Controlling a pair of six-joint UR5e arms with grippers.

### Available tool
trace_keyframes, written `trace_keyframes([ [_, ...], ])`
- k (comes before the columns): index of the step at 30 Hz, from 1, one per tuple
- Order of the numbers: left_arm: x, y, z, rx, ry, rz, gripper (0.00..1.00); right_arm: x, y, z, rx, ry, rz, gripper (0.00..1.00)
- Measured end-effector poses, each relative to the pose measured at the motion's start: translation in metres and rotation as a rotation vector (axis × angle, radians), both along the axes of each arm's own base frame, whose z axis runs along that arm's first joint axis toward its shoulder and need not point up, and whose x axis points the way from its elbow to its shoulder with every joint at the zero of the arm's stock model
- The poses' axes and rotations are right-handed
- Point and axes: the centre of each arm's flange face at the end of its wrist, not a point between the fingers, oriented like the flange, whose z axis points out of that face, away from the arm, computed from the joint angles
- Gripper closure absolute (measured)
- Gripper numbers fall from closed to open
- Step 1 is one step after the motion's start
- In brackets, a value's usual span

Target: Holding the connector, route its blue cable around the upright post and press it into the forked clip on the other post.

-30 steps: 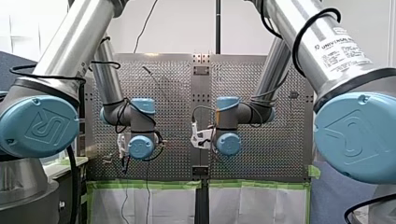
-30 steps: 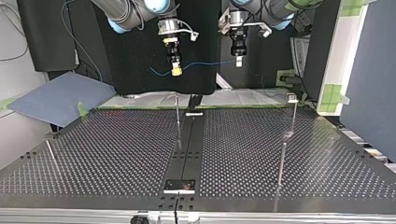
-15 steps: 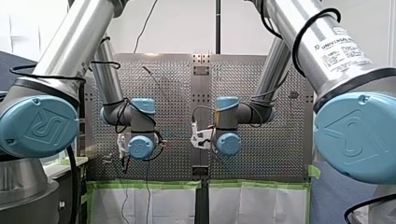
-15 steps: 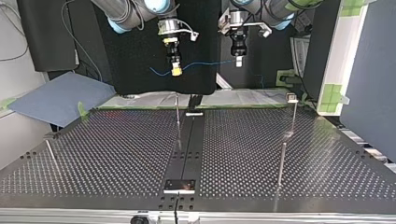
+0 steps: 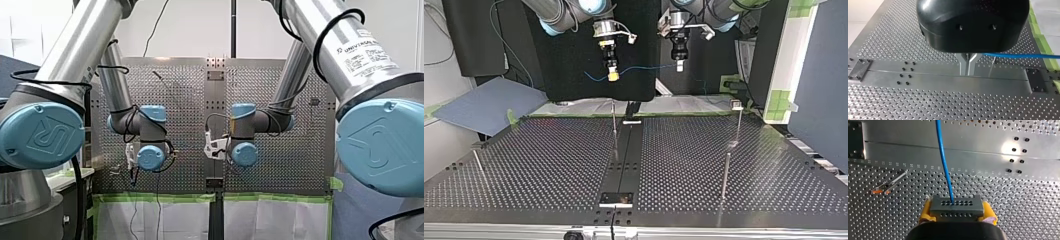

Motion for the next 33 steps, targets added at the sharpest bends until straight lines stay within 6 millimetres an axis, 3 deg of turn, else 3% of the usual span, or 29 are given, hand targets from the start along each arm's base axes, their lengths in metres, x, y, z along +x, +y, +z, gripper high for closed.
trace_keyframes([
  [21,0.0,0.0,0.0,0.001,0.0,0.0,0.94,0.0,0.001,0.0,0.0,0.001,0.001,1.0],
  [24,-0.001,0.004,-0.003,0.013,0.012,0.01,0.97,0.0,0.0,-0.001,0.0,0.004,-0.002,1.0],
  [33,-0.006,0.015,-0.009,0.109,0.052,0.053,0.97,0.004,-0.024,-0.025,0.045,0.067,-0.055,1.0],
])
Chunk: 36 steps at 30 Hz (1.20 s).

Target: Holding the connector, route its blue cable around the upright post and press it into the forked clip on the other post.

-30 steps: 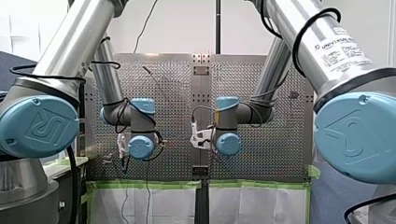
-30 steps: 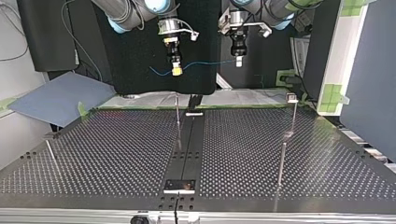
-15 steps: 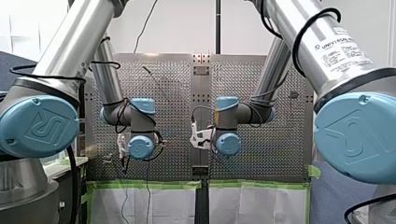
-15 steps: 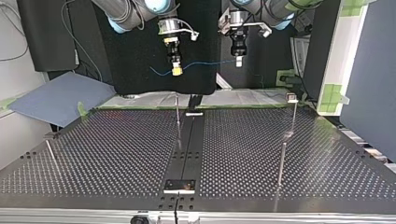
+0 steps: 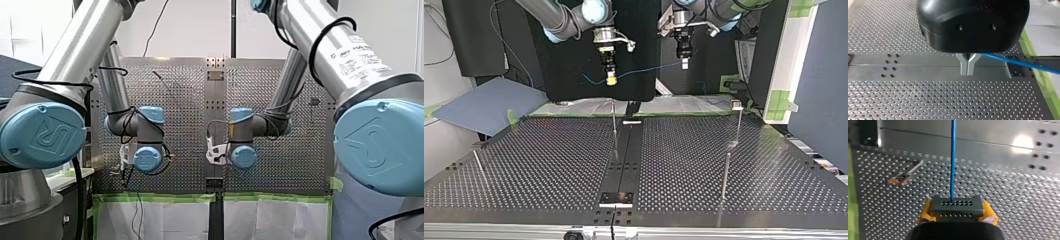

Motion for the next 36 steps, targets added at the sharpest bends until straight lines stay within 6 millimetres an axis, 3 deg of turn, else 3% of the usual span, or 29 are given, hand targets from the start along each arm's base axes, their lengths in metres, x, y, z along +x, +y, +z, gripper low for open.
trace_keyframes([
  [10,0.0,0.0,0.0,0.013,0.002,0.001,0.97,0.005,-0.006,-0.042,0.071,0.071,-0.002,1.0],
  [17,0.0,0.0,-0.001,0.015,0.003,-0.001,0.97,0.003,-0.004,-0.05,0.083,0.084,-0.002,1.0],
  [28,0.026,-0.023,0.034,-0.076,-0.08,-0.015,0.94,0.022,-0.009,0.001,0.042,-0.024,0.018,1.0],
  [36,0.032,-0.019,0.06,-0.15,-0.106,0.048,0.94,0.027,-0.015,0.039,0.021,-0.114,0.032,1.0],
])
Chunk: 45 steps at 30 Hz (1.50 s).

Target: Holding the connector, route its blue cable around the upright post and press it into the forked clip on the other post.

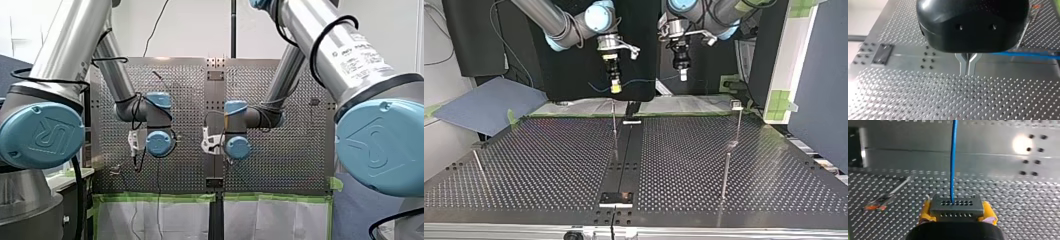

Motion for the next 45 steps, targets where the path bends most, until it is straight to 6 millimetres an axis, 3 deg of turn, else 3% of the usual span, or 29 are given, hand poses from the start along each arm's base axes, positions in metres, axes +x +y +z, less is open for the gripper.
trace_keyframes([
  [10,-0.004,0.01,0.028,-0.067,-0.01,0.058,0.94,0.014,-0.018,0.071,-0.062,-0.091,0.002,1.0],
  [24,-0.005,0.021,0.071,-0.118,-0.033,0.084,0.94,0.028,-0.026,0.173,-0.138,-0.166,0.032,1.0],
  [37,0.021,0.032,0.153,-0.252,-0.15,0.163,0.94,0.046,-0.028,0.235,-0.169,-0.167,0.063,1.0],
  [45,0.032,0.042,0.206,-0.301,-0.219,0.189,0.94,0.055,-0.031,0.261,-0.175,-0.157,0.076,1.0],
])
